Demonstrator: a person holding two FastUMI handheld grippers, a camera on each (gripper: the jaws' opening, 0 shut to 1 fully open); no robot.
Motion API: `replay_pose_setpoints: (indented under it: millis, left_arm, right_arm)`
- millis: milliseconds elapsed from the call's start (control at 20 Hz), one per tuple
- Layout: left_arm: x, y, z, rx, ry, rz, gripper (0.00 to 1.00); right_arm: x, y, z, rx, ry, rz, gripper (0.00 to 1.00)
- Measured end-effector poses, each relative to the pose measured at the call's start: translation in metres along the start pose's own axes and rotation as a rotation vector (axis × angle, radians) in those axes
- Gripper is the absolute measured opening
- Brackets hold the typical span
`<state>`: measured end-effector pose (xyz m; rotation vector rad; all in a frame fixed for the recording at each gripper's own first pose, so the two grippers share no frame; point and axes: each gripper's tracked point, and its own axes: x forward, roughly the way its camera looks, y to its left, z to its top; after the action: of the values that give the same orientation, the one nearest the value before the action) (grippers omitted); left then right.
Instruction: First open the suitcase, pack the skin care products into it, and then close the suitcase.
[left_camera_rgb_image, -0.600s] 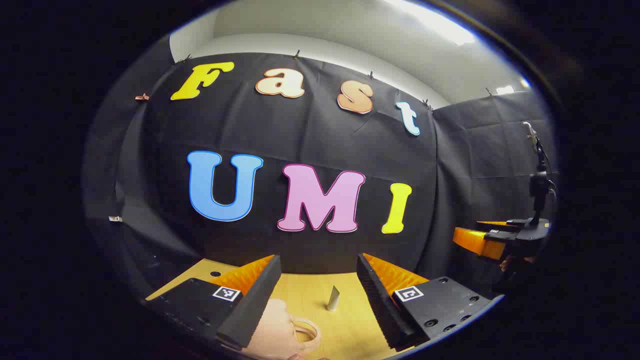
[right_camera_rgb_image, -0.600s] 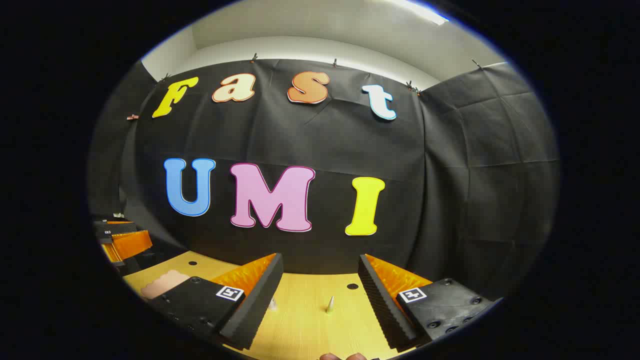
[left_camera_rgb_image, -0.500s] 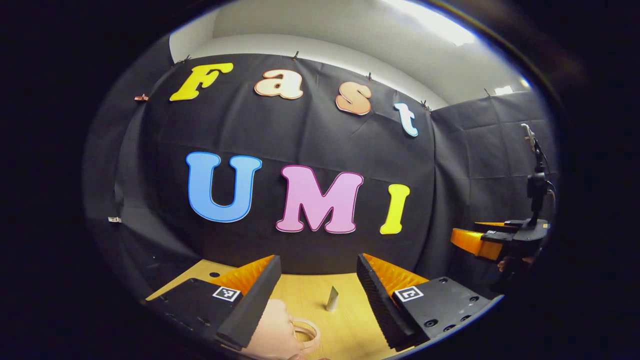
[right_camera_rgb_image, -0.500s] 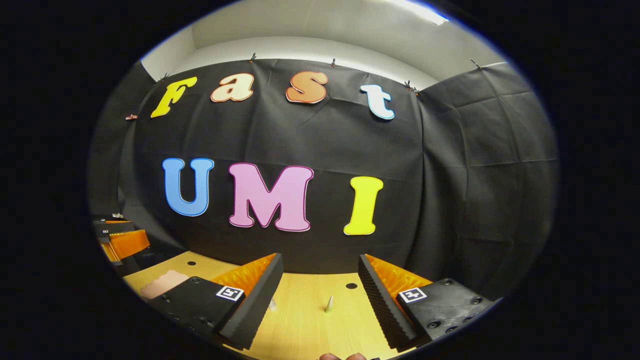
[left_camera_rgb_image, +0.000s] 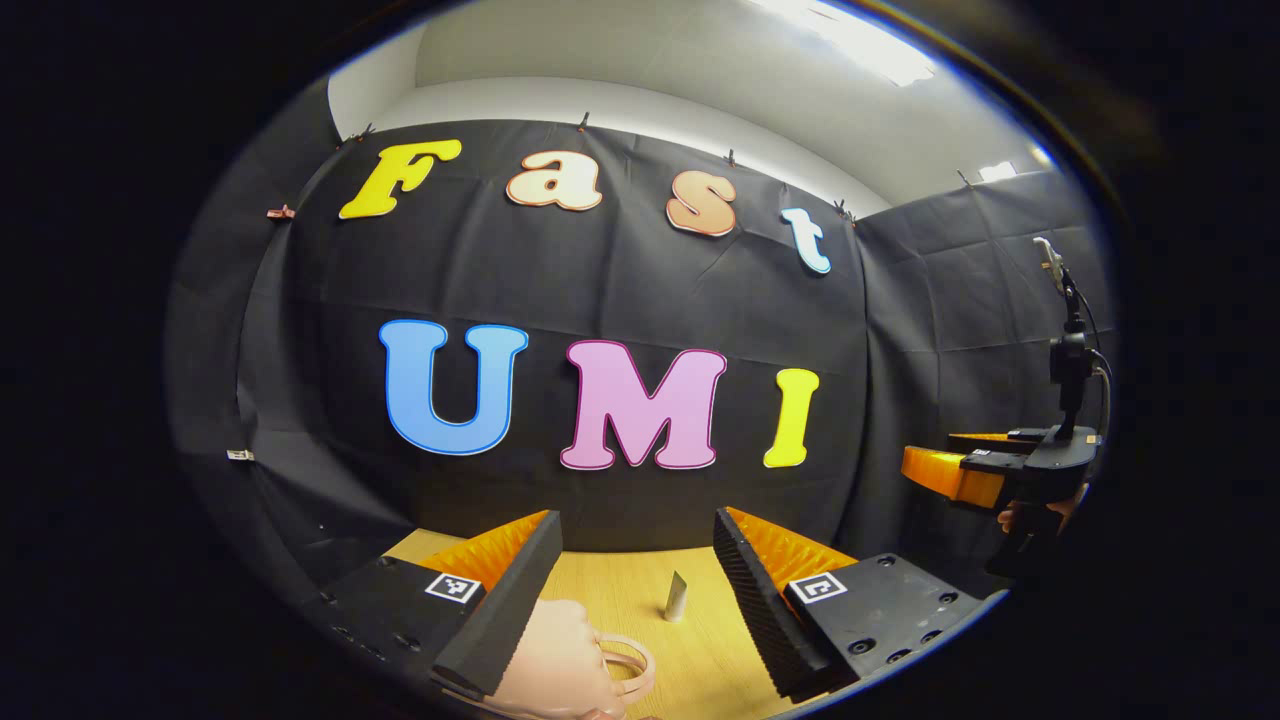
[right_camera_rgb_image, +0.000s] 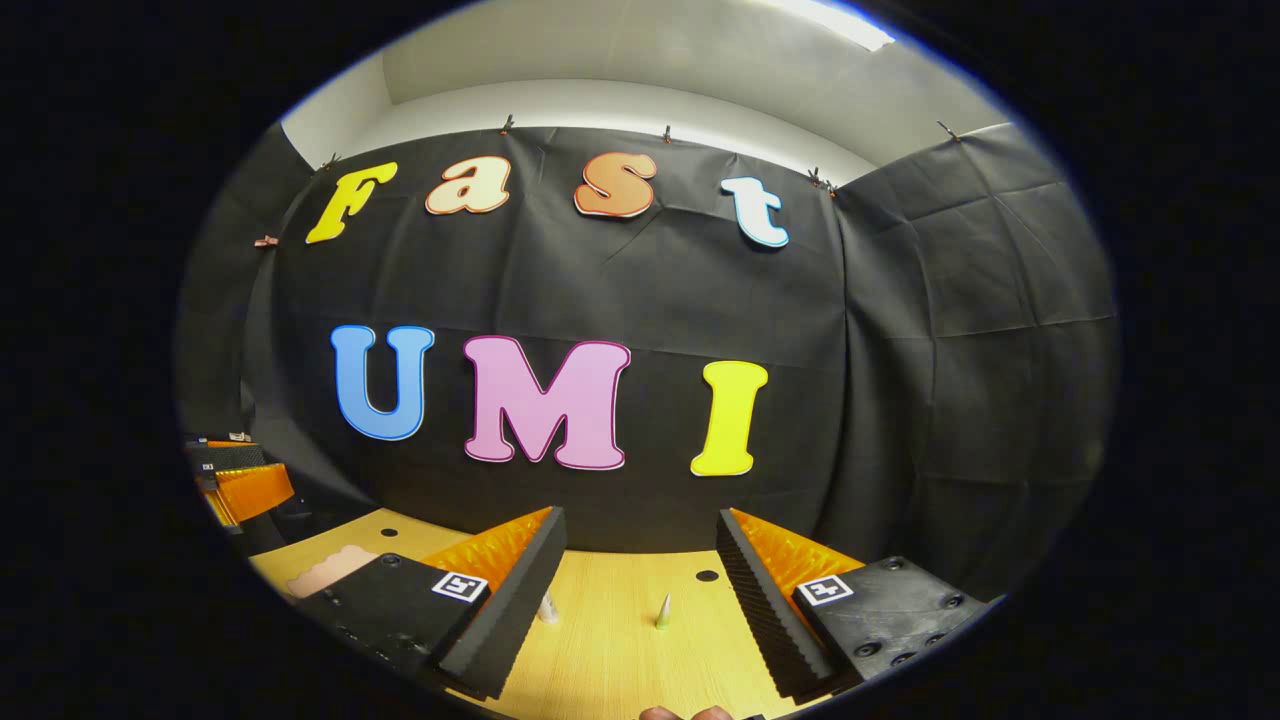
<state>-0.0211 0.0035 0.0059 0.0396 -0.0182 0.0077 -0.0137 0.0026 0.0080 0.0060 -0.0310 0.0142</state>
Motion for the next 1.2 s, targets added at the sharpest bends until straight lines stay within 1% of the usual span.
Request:
replay_pose_setpoints:
  millis: [250,350,400,450,550,650,750,900,1050,1150,1200]
  left_arm:
    - [0.000,-0.004,-0.009,-0.028,0.031,-0.002,0.95]
    - [0.006,-0.011,-0.022,-0.045,0.073,-0.025,0.96]
    - [0.010,-0.015,-0.034,-0.062,0.106,-0.042,0.99]
    - [0.016,-0.019,-0.046,-0.083,0.144,-0.068,0.96]
    - [0.029,-0.038,-0.080,-0.121,0.255,-0.150,0.96]
    - [0.041,-0.039,-0.125,-0.128,0.392,-0.155,0.96]
    - [0.053,-0.041,-0.161,-0.147,0.513,-0.154,0.96]
    - [0.061,-0.043,-0.219,-0.159,0.708,-0.118,0.96]
    - [0.077,-0.041,-0.269,-0.131,0.884,-0.042,0.97]
    - [0.080,-0.045,-0.295,-0.118,1.003,0.007,0.97]
    - [0.087,-0.047,-0.311,-0.122,1.037,0.029,0.97]
  right_arm:
    - [-0.005,-0.013,0.004,-0.017,-0.010,-0.007,0.96]
    - [-0.007,-0.022,0.005,-0.021,-0.012,-0.016,0.96]
    - [-0.008,-0.027,0.004,-0.027,-0.010,-0.022,0.96]
    - [-0.008,-0.031,0.003,-0.033,-0.009,-0.028,0.96]
    - [-0.007,-0.040,0.000,-0.034,-0.006,-0.038,0.96]
    - [-0.006,-0.045,-0.007,-0.020,0.001,-0.033,0.96]
    - [-0.005,-0.056,-0.015,-0.020,0.003,-0.043,0.96]
    - [0.001,-0.075,-0.036,-0.043,0.024,-0.045,0.96]
    - [0.015,-0.099,-0.065,-0.041,0.082,-0.028,0.96]
    - [0.028,-0.119,-0.079,-0.018,0.107,-0.038,0.96]
    - [0.033,-0.131,-0.086,-0.002,0.123,-0.048,0.96]
